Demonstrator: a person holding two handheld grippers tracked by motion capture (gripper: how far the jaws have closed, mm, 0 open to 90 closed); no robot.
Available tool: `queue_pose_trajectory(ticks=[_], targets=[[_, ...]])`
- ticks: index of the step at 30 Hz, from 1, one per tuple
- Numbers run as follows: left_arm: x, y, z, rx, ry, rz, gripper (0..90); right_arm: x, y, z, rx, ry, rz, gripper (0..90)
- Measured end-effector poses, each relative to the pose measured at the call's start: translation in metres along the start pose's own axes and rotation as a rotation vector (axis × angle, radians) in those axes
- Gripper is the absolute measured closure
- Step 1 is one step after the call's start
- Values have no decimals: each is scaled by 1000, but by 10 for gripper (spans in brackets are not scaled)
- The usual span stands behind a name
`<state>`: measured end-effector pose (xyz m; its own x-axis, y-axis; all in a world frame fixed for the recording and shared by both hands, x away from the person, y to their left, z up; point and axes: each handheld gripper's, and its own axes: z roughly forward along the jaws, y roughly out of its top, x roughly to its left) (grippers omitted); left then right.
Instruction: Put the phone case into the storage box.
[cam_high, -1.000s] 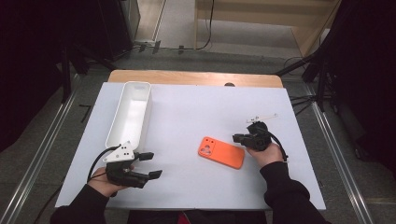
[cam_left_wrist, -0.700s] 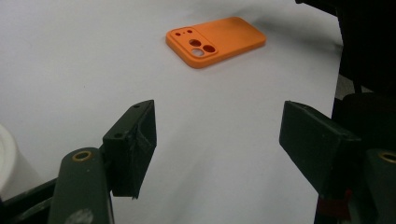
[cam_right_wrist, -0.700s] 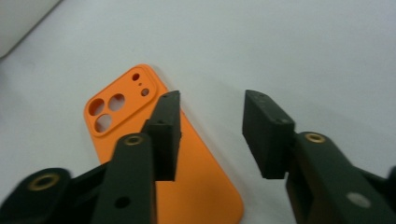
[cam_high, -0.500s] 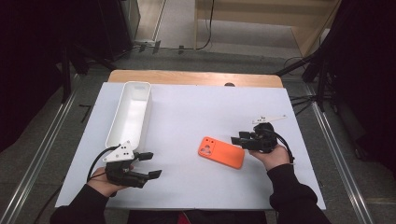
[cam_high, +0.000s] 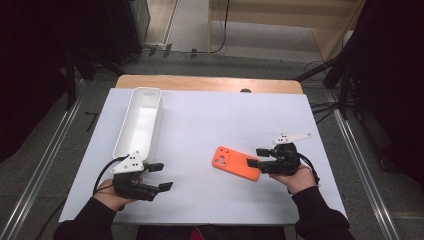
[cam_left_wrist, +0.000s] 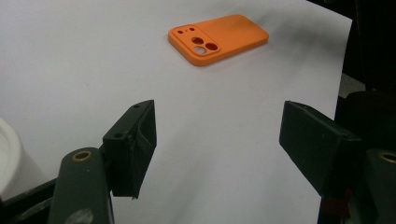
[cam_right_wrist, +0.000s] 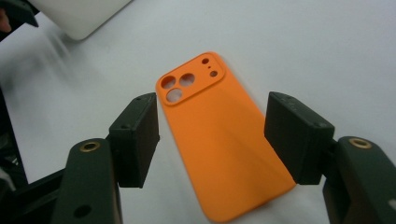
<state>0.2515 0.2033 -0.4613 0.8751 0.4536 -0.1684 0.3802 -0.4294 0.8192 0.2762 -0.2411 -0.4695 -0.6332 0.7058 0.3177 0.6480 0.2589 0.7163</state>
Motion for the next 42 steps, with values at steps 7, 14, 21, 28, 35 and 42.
queue_pose_trajectory(ticks=[7,14,21,28,35,42], targets=[[0,0,0,-7,0,-5,277,8,-7,-5,3,29,-7,285],[1,0,0,-5,3,-8,277,14,-16,-11,15,40,-38,278],[1,0,0,-6,7,-11,277,16,-27,-17,30,34,-49,269],[1,0,0,-9,13,-16,277,19,-35,-23,34,43,-58,251],[1,0,0,-8,14,-17,277,19,-43,-27,62,47,-54,168],[1,0,0,-9,14,-19,277,19,-41,-27,67,63,-57,168]])
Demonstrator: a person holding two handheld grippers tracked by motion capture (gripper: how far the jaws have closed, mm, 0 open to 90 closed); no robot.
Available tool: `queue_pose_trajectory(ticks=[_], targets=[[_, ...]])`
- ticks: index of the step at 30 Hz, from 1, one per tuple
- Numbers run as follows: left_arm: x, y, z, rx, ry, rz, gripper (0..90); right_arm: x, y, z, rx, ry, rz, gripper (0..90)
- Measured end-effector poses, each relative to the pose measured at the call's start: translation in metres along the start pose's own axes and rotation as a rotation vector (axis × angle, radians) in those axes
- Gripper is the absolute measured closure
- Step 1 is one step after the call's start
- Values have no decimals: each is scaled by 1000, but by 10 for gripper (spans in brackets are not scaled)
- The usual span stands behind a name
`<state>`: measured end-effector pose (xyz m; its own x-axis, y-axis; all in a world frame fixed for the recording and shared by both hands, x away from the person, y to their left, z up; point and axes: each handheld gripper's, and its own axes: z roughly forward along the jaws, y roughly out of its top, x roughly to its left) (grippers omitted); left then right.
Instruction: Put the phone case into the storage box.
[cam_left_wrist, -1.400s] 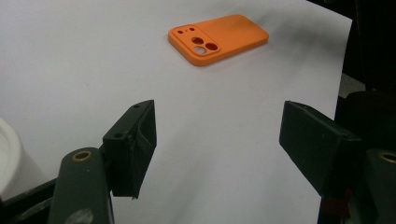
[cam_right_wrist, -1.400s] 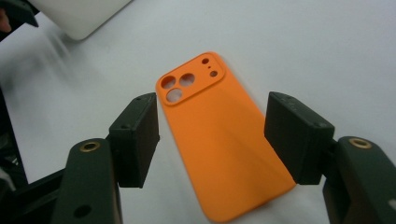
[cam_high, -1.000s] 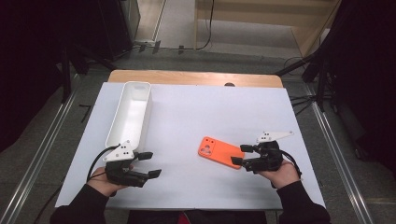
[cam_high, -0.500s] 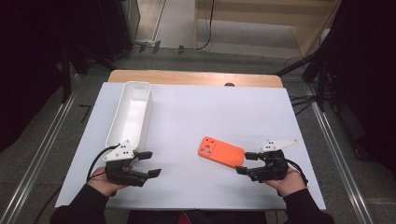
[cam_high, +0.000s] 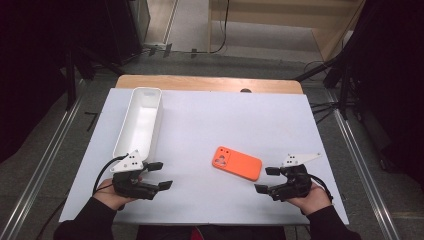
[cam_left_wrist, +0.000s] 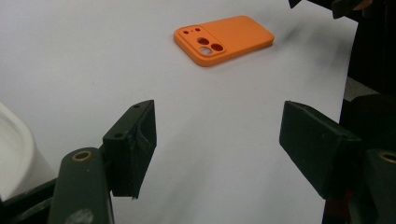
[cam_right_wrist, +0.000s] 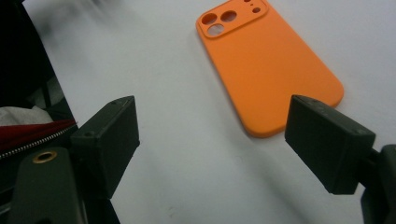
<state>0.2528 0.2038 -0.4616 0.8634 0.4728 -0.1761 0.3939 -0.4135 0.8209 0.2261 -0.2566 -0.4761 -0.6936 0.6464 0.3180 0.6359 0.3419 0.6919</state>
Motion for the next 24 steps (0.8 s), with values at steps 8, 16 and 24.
queue_pose_trajectory(ticks=[8,16,24], targets=[[0,0,1,4,-9,-3,277,2,8,0,-5,4,-30,168],[2,0,1,13,-6,-22,250,-1,21,2,-10,7,-54,168],[1,0,1,15,-8,-15,250,-7,33,7,-9,0,-58,168]])
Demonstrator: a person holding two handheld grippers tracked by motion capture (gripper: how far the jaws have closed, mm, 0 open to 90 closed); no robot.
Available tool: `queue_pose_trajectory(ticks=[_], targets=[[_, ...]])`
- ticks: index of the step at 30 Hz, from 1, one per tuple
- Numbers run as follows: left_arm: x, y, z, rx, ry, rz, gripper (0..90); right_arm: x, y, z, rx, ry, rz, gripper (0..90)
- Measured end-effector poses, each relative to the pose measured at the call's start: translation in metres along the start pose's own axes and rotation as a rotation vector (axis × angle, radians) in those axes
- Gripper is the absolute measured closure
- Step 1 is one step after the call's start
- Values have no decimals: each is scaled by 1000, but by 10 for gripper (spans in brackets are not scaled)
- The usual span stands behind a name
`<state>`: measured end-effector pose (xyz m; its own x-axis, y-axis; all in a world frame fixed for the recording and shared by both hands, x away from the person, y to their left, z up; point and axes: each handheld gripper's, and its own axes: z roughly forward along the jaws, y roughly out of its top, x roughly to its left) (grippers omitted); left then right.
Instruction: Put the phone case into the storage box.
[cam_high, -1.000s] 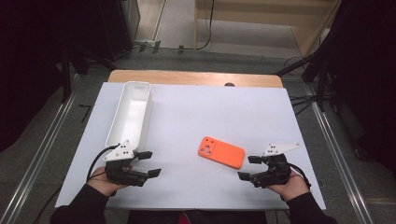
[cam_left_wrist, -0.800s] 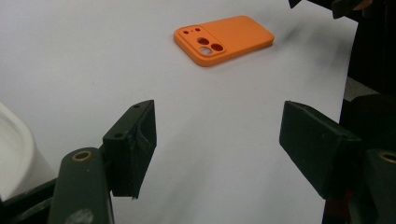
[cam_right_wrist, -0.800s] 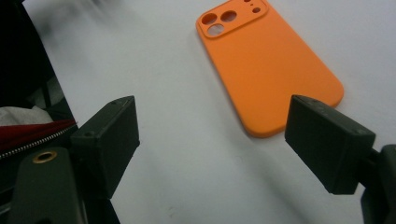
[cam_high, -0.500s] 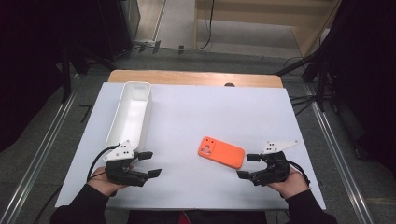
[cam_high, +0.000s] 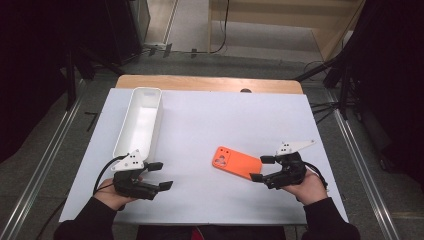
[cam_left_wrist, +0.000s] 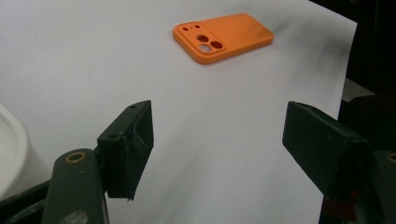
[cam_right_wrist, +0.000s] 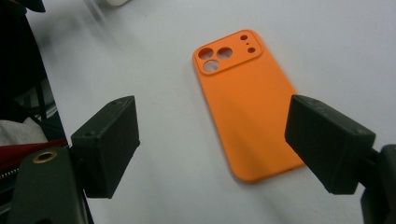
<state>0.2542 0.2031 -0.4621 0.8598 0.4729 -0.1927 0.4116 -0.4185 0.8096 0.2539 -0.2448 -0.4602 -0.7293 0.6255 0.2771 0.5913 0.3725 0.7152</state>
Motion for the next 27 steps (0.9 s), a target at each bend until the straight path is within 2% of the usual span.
queue_pose_trajectory(ticks=[8,19,21,27], targets=[[0,0,0,-2,-2,4,251,-3,5,6,11,0,-11,168],[1,0,0,6,3,-5,251,-8,21,15,17,35,-26,166],[1,0,0,8,2,-6,250,-9,23,18,21,45,-26,97],[1,0,0,7,1,-3,251,-15,28,21,22,44,-15,94]])
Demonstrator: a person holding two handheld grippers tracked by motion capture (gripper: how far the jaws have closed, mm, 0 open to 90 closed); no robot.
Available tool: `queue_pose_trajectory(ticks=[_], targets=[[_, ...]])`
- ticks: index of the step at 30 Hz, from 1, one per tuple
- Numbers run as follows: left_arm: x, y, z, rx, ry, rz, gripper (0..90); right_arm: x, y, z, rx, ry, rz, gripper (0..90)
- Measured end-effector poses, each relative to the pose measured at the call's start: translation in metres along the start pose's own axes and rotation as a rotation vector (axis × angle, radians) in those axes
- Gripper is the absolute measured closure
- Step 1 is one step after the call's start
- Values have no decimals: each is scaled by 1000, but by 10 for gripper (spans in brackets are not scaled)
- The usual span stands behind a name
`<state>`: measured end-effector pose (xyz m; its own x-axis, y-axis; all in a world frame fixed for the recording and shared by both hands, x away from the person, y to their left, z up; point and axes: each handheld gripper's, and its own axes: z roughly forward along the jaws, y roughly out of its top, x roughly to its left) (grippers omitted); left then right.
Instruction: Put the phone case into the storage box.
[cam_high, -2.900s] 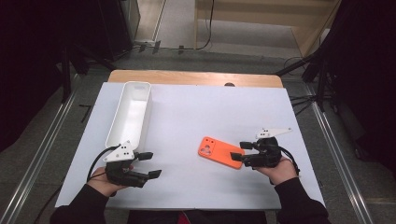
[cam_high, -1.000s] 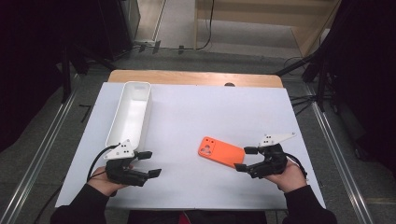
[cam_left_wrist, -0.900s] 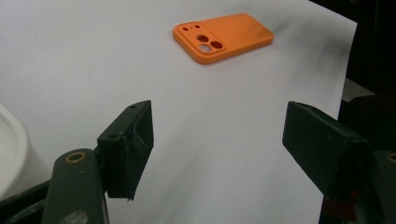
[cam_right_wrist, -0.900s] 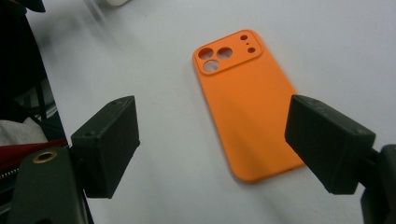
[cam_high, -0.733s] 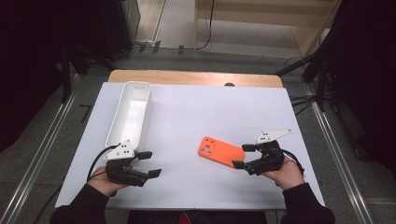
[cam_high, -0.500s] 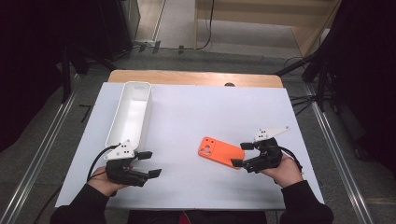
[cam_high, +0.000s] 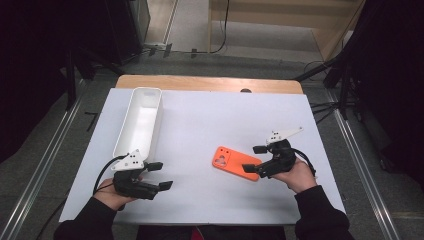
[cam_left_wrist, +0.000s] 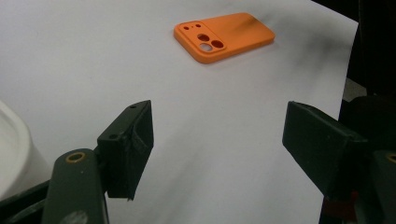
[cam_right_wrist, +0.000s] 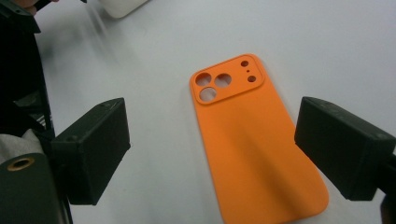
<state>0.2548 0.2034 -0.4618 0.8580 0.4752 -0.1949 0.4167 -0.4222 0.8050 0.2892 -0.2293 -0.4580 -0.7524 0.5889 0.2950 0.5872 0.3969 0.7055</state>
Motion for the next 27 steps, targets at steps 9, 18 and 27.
queue_pose_trajectory(ticks=[9,18,27], targets=[[2,1,-1,-12,14,-19,250,-5,3,6,7,-13,-25,95],[2,1,-1,-5,11,-19,250,-7,8,18,34,-1,-59,96],[1,0,-1,-4,5,-18,250,-11,11,28,60,-1,-92,96]])
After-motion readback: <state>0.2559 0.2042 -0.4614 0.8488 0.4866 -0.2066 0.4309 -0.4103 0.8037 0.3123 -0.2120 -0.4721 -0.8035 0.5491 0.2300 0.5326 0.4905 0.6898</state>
